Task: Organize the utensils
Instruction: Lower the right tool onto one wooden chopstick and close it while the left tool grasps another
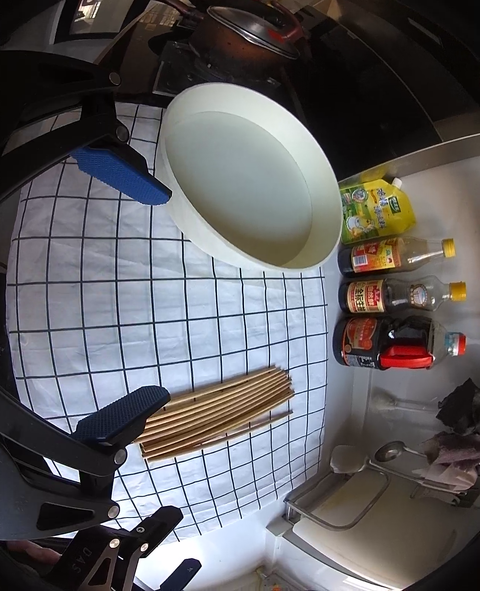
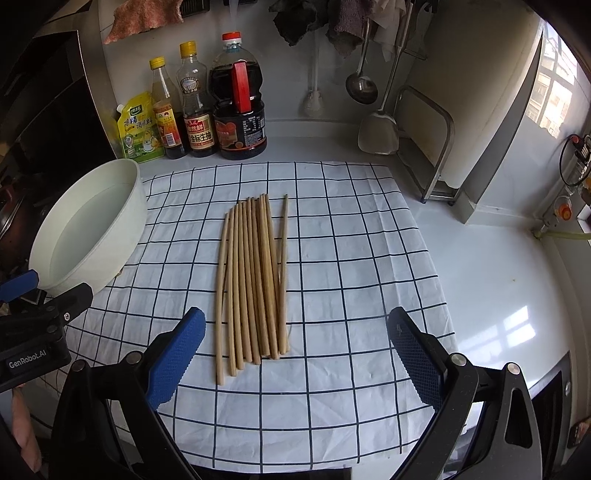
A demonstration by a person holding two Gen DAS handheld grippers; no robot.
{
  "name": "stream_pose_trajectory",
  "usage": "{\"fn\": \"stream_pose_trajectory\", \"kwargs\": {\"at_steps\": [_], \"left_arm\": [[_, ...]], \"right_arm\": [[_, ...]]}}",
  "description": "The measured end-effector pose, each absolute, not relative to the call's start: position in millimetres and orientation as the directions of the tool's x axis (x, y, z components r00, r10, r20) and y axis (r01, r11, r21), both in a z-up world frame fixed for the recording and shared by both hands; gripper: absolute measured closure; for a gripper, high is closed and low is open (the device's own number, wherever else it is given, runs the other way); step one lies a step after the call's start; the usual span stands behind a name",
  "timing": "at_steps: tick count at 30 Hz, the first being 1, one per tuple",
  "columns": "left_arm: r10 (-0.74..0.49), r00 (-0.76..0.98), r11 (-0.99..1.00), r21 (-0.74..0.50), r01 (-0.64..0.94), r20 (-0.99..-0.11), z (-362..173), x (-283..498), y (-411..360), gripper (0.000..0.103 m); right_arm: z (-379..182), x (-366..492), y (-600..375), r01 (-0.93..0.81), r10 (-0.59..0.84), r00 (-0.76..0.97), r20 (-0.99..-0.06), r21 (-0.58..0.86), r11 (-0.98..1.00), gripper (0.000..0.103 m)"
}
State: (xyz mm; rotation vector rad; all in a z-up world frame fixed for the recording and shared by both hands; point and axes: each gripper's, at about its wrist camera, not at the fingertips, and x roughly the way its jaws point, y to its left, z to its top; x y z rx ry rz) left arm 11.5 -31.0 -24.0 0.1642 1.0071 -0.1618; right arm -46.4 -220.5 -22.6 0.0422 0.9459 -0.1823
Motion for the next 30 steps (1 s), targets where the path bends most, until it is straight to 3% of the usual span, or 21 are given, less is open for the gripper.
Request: {"fn": "stream_pose_trajectory", "kwargs": {"at_steps": [15, 30], "left_arm": [[-0.064, 0.487, 0.971, 0.059, 0.234, -0.871, -97.1, 47.8, -80.3, 0.006], [-0.057, 0.487, 0.983, 0.035, 0.178, -0.871, -125.4, 69.4, -84.8, 0.006]], "right_arm": [[-96.5, -4.6, -256.4, 0.154, -0.138, 0.524, -0.840, -0.066, 0.986, 0.008], [-130.7, 37.6, -252.8, 0.110, -0.164, 0.487, -0.858, -0.126, 0.986, 0.008]]}}
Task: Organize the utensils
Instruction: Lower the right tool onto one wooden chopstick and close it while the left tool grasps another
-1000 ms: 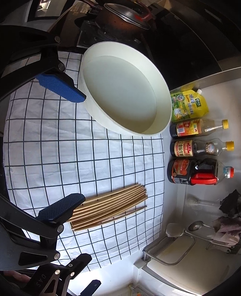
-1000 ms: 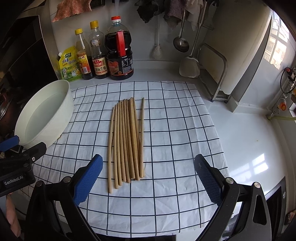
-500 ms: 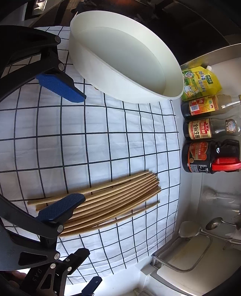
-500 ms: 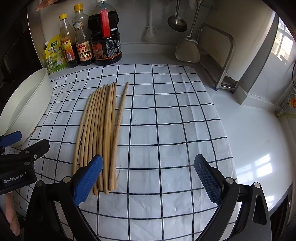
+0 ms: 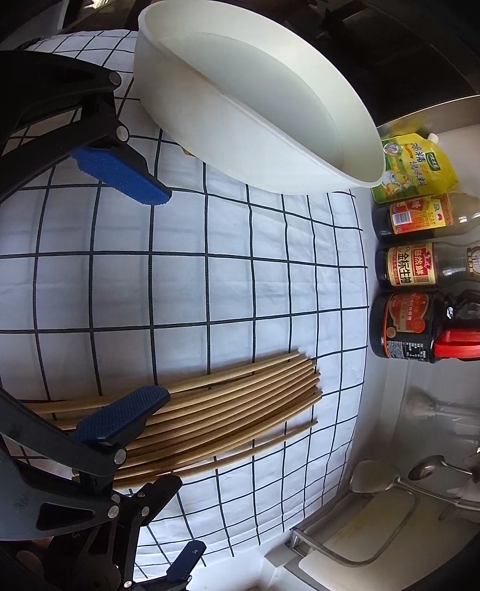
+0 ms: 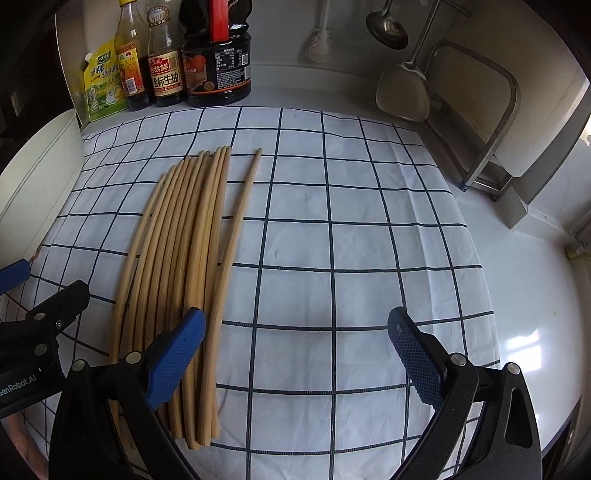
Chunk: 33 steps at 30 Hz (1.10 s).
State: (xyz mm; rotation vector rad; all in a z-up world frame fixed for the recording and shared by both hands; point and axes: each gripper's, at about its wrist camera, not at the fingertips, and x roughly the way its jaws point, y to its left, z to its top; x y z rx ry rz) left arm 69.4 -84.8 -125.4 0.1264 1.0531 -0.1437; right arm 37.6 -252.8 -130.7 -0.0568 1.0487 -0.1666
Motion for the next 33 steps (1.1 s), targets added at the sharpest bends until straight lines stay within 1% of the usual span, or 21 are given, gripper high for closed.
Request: {"fn": "stream_pose_trajectory", "kwargs": {"at_steps": [5, 11, 17, 24, 26, 28, 32, 33], "left_arm": [[-0.071, 0.472, 0.987, 0.007, 0.162, -0.879, -130.3, 71.2, -86.5, 0.006], [-0.066, 0.472, 0.986, 0.016, 0.169, -0.879, -133.8, 69.6, -94.4, 0.006], [-0.048, 0.452, 0.989, 0.022, 0.148, -0.891, -142.3, 73.4, -97.3, 0.006], [-0.032, 0.466, 0.987, 0.045, 0.153, -0.884, -144.6, 71.7, -99.1, 0.006], [-0.028, 0.460, 0.988, 0.045, 0.146, -0.888, -145.6, 74.2, -99.4, 0.005], [-0.011, 0.455, 0.990, 0.054, 0.131, -0.890, -148.0, 79.3, -99.9, 0.005], [-0.010, 0.454, 0.991, 0.050, 0.121, -0.891, -148.0, 82.9, -99.3, 0.006], [-0.010, 0.457, 0.990, 0.054, 0.127, -0.889, -147.7, 82.0, -99.6, 0.006]], "right_arm": [[-134.3, 39.7, -257.4, 0.100, -0.178, 0.487, -0.855, -0.149, 0.984, 0.008], [-138.6, 36.5, -271.0, 0.104, -0.201, 0.478, -0.855, -0.172, 0.980, 0.009], [-138.9, 35.9, -271.4, 0.092, -0.209, 0.506, -0.837, -0.188, 0.978, 0.009], [-138.2, 38.3, -265.9, 0.061, -0.194, 0.539, -0.820, -0.192, 0.979, 0.010], [-137.6, 39.2, -264.5, 0.046, -0.175, 0.549, -0.817, -0.180, 0.983, 0.015], [-137.4, 39.5, -260.7, 0.032, -0.164, 0.562, -0.811, -0.177, 0.984, 0.024], [-136.9, 41.3, -255.0, 0.007, -0.155, 0.573, -0.805, -0.185, 0.983, 0.033], [-136.8, 41.5, -254.4, 0.001, -0.142, 0.573, -0.807, -0.173, 0.985, 0.038]]}}
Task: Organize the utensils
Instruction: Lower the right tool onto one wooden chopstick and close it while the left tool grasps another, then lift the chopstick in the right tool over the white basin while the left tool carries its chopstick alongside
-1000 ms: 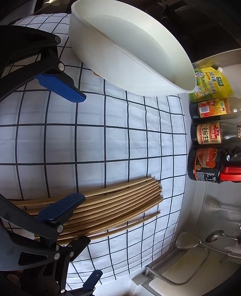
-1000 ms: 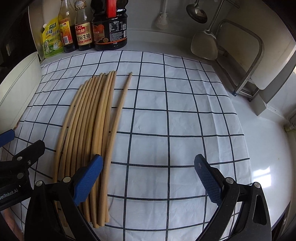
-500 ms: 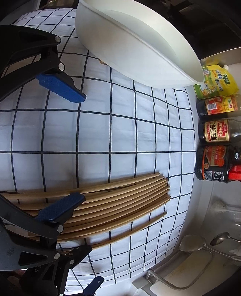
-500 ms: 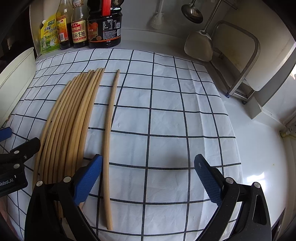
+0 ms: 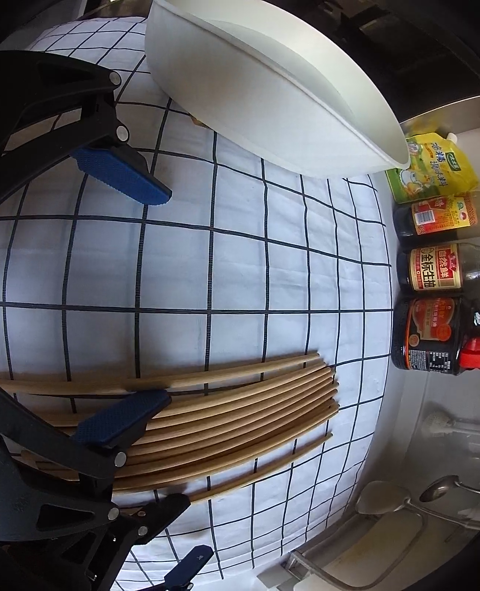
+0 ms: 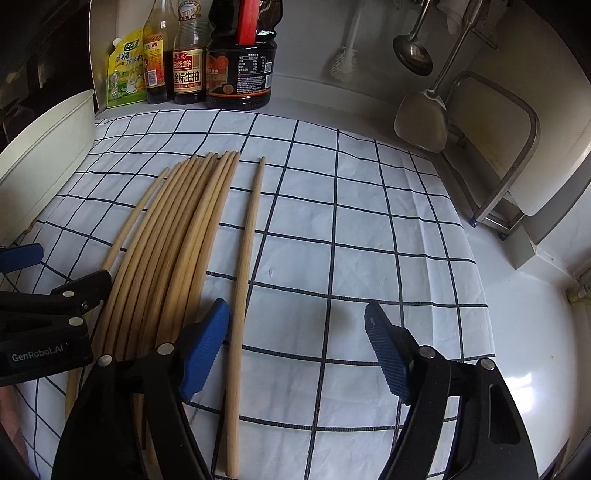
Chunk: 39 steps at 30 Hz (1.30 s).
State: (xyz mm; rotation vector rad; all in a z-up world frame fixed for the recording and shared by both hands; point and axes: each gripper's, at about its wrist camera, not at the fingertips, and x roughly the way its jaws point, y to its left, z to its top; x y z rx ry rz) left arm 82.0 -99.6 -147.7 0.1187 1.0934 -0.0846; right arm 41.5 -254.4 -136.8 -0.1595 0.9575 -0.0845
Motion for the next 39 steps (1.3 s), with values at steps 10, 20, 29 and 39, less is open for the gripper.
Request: {"fn": "stream_pose_trajectory", "kwargs": {"at_steps": [10, 20, 29, 39], "left_arm": [[-0.085, 0.466, 0.978, 0.016, 0.208, -0.881, -140.3, 68.0, -113.6, 0.060], [-0.091, 0.442, 0.973, 0.015, 0.230, -0.892, -135.2, 69.8, -108.9, 0.096], [-0.135, 0.470, 0.969, -0.017, 0.248, -0.872, -97.2, 56.4, -90.1, 0.096], [-0.153, 0.554, 0.973, -0.026, 0.230, -0.819, -30.3, 39.8, -31.4, 0.096]], "right_arm": [[-137.4, 41.5, -235.3, -0.102, -0.044, 0.556, -0.830, -0.121, 0.987, 0.095], [-132.9, 36.4, -245.6, -0.047, 0.025, 0.541, -0.841, 0.000, 0.999, 0.097], [-99.8, 15.9, -239.4, 0.004, 0.044, 0.574, -0.817, 0.057, 0.998, 0.097], [-41.7, -1.2, -187.8, -0.053, 0.112, 0.632, -0.767, 0.102, 0.993, 0.097]]}}
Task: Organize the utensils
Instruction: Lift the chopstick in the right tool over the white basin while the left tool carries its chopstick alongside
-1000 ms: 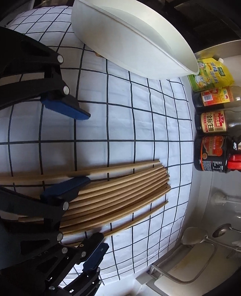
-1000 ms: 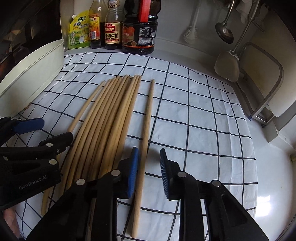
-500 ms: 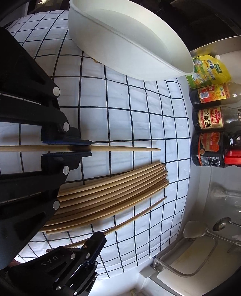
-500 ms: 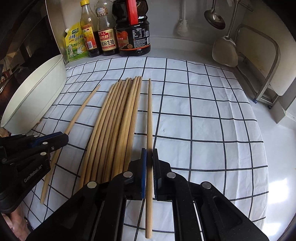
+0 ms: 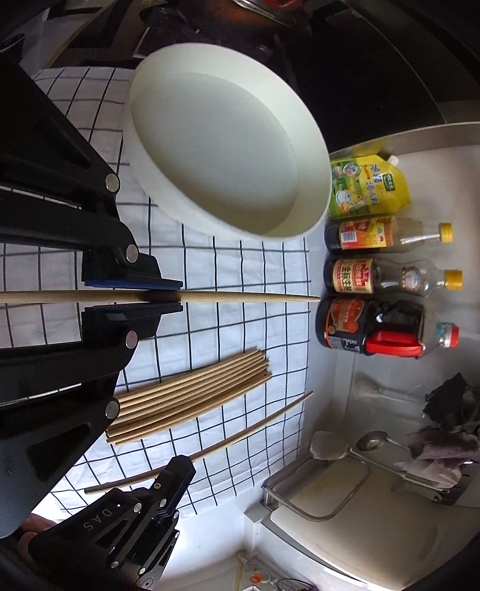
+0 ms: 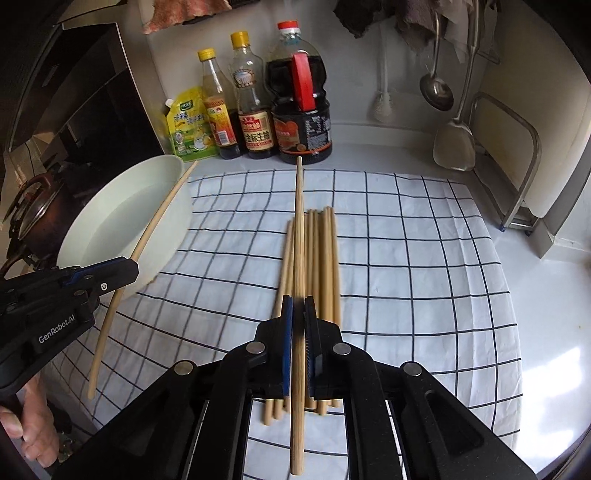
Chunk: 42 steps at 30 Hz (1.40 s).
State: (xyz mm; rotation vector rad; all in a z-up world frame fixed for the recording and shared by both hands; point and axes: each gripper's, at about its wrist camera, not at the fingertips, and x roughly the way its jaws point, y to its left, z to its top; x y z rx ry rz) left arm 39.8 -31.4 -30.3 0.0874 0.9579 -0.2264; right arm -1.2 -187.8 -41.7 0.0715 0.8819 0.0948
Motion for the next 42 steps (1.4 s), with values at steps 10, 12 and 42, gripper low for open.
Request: {"fn": "stream_pose_trajectory", "kwargs": {"at_steps": [10, 12, 42], "left_arm": [[-0.077, 0.613, 0.995, -0.019, 0.101, -0.786, 14.1, 53.6, 78.1, 0.096], [-0.062, 0.618, 0.997, -0.020, 0.075, -0.784, 16.8, 61.5, 99.0, 0.096], [-0.051, 0.451, 0.998, -0.028, 0.057, -0.891, -86.8, 185.7, 166.9, 0.096]], "right_arm": [[-11.3, 30.9, -89.7, -0.220, 0.267, 0.627, -0.732, 0.163, 0.962, 0.097], [-8.6, 42.1, -66.2, -0.254, 0.292, 0.622, -0.727, 0.165, 0.953, 0.097], [-87.0, 181.1, 41.9, -0.214, 0.245, 0.431, -0.868, 0.165, 0.963, 0.097]]}}
